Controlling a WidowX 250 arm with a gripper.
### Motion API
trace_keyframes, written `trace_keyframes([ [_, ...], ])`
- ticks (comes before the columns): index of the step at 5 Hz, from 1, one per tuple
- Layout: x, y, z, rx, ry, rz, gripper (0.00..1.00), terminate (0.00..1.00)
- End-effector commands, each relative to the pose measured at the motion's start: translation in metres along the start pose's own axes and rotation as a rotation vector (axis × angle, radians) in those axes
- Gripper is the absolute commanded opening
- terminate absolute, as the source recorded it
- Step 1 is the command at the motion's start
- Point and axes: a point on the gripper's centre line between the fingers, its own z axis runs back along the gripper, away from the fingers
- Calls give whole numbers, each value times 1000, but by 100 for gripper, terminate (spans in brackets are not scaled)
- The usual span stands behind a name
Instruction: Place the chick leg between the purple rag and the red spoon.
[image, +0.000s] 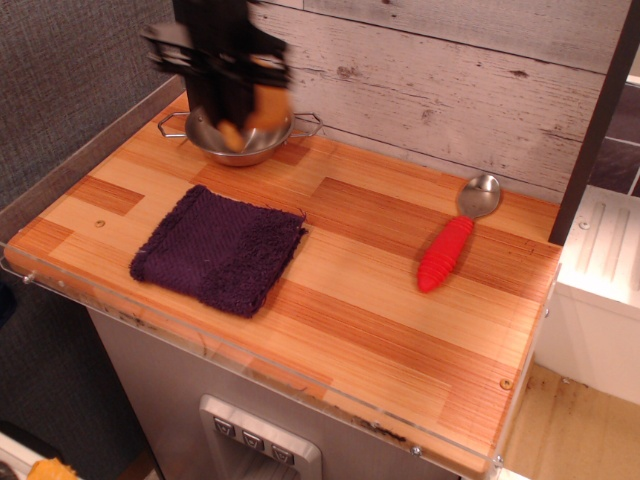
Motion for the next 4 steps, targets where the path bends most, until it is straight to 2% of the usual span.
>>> trace_keyframes([
  [1, -26, -62, -8, -15, 24, -150, 0, 0],
  [3, -10, -67, -44, -7, 76, -179, 0, 0],
  [4, -6, -65, -50, -16, 87, -189, 0, 0],
])
